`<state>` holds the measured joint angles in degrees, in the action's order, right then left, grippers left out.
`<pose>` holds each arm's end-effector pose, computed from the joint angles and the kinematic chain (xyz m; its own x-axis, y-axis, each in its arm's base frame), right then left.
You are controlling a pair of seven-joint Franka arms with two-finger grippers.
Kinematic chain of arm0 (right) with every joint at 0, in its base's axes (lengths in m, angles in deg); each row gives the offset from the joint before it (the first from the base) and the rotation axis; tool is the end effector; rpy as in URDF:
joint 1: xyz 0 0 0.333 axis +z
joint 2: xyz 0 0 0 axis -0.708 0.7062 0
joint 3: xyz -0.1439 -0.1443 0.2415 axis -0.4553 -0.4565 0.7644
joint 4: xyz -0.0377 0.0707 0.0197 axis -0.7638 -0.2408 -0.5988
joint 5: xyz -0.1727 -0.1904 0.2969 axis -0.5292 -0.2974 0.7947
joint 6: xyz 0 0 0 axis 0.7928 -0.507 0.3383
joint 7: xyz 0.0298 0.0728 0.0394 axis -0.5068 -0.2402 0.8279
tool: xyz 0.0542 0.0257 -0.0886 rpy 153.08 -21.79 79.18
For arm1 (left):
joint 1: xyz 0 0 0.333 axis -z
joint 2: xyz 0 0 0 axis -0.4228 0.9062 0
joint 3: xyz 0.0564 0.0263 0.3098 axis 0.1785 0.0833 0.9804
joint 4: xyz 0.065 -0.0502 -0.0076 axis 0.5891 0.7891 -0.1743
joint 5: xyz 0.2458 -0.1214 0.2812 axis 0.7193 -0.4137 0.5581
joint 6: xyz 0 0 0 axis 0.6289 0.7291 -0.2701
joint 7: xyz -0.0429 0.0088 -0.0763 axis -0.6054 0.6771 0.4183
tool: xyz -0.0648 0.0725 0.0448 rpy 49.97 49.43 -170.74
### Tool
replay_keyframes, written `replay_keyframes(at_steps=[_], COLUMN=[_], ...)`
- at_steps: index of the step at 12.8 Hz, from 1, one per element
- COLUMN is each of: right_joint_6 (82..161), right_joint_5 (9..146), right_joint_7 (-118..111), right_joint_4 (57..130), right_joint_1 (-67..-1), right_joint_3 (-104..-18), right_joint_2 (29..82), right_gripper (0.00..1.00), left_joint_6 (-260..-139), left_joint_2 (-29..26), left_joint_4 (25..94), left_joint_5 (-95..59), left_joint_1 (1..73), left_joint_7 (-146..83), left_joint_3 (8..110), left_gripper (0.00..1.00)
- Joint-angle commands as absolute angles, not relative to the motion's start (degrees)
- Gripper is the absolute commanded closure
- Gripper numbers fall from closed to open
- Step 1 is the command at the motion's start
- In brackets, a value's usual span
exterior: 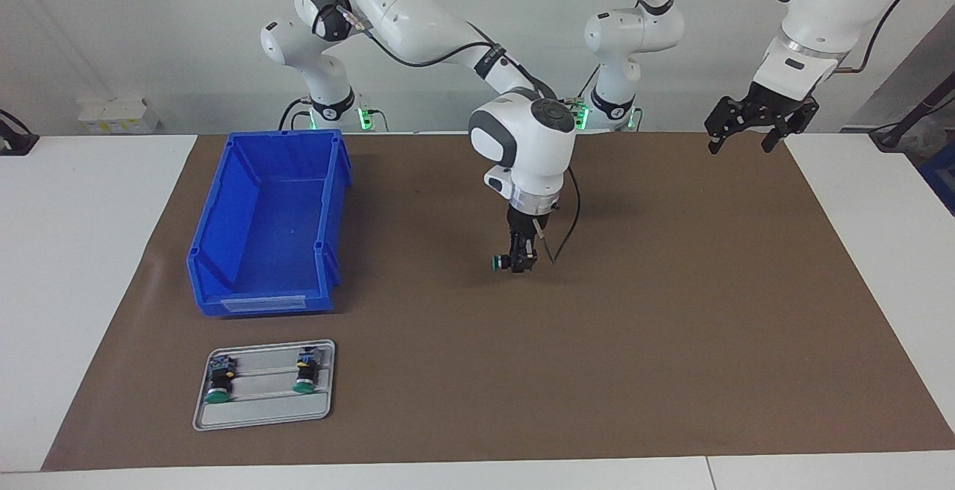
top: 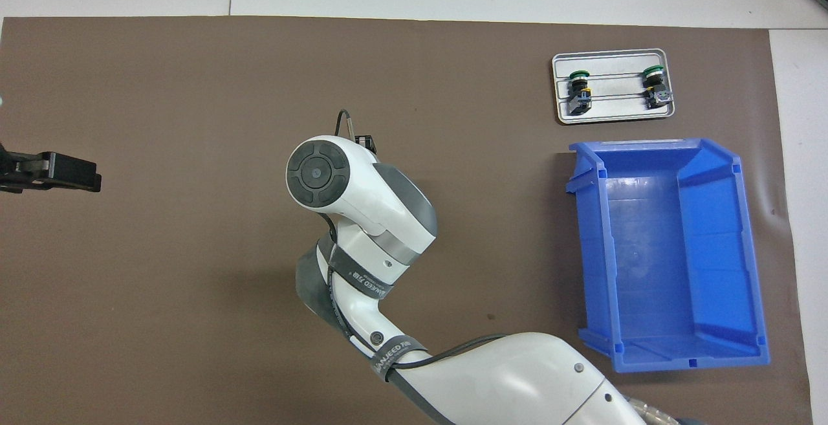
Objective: Place and press button with both arms
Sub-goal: 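Carry the green button to the table centre and set it down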
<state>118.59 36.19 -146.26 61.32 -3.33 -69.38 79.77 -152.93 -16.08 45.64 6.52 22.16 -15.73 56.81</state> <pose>0.5723 0.4809 0.3618 -0.0046 -0.9957 0.0922 -0.9861 -0.0108 -0.1656 0.5303 -0.0264 0.6239 0.9988 -0.0481 0.0120 -0.0481 -0.9988 -0.0016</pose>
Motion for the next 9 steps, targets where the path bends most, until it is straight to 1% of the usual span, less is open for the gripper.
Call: replay_keyframes(at_steps=[1, 2, 3, 5, 9], right_joint_6=[118.17, 118.61, 120.96, 125.45, 128.89], right_joint_5=[37.26, 38.41, 40.68, 41.67, 41.58], right_joint_7=[-149.61, -150.14, -150.93, -151.02, -150.85], right_joint_4=[59.31, 59.48, 60.00, 64.21, 68.35], right_joint_1=[-3.06, -2.97, -2.71, -1.84, -1.57], right_joint_3=[-68.59, -68.50, -68.42, -68.33, -67.01], right_joint_2=[80.93, 80.93, 80.84, 80.23, 79.08], right_gripper=[1.00, 1.00, 1.00, 1.00, 1.00], left_joint_6=[-153.11, -153.11, -153.28, -153.11, -153.72], left_joint_2=[-17.42, -17.42, -17.42, -17.42, -17.42], left_joint_4=[47.08, 47.08, 47.08, 47.08, 47.08], left_joint_5=[7.31, 7.31, 7.31, 7.31, 7.31], left_joint_1=[21.41, 21.41, 21.49, 22.20, 22.28], left_joint_7=[-15.60, -15.60, -15.78, -15.61, -15.69], left_joint_3=[56.33, 56.33, 56.33, 56.25, 56.25], left_gripper=[0.00, 0.00, 0.00, 0.00, 0.00])
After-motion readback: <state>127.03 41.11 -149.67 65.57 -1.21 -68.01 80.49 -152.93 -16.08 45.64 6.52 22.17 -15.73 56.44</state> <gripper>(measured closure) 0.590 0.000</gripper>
